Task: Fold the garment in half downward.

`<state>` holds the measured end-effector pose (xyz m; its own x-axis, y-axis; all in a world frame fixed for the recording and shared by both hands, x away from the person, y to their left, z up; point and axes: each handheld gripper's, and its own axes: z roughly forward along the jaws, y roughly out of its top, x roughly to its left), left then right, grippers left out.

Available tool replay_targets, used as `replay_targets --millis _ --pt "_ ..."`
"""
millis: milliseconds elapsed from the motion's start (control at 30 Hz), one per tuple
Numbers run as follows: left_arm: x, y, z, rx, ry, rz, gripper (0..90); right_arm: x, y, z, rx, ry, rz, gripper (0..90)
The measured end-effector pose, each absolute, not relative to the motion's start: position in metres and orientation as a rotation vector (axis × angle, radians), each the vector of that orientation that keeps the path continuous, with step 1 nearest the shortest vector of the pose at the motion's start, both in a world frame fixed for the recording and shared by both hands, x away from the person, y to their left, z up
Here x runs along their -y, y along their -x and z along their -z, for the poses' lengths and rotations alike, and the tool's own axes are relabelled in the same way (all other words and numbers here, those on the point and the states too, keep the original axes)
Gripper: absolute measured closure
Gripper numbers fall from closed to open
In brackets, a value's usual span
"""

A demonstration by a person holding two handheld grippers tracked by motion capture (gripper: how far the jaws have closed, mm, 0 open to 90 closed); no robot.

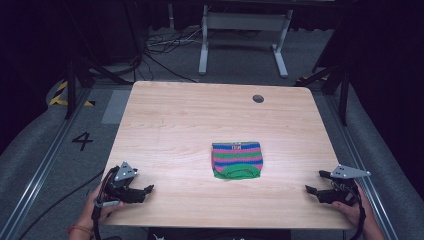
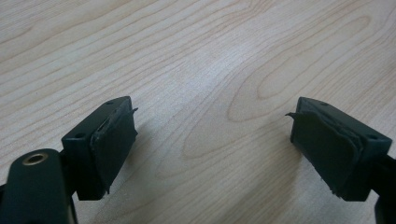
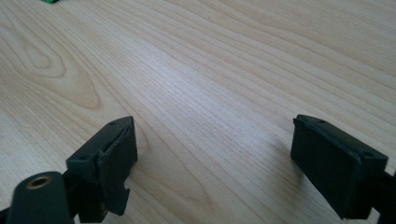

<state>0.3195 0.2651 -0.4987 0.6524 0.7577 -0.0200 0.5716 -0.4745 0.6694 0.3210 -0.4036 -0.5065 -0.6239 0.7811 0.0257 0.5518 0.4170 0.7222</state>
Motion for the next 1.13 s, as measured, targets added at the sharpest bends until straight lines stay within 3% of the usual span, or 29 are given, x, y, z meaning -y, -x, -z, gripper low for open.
replay_targets --millis 1133 --pt "-0.2638 -0.3197 0.4989 -1.04 -2.212 -0.366 13.3 0.4052 -0.3193 0.5064 -2.356 -1.157 -1.024 15.2"
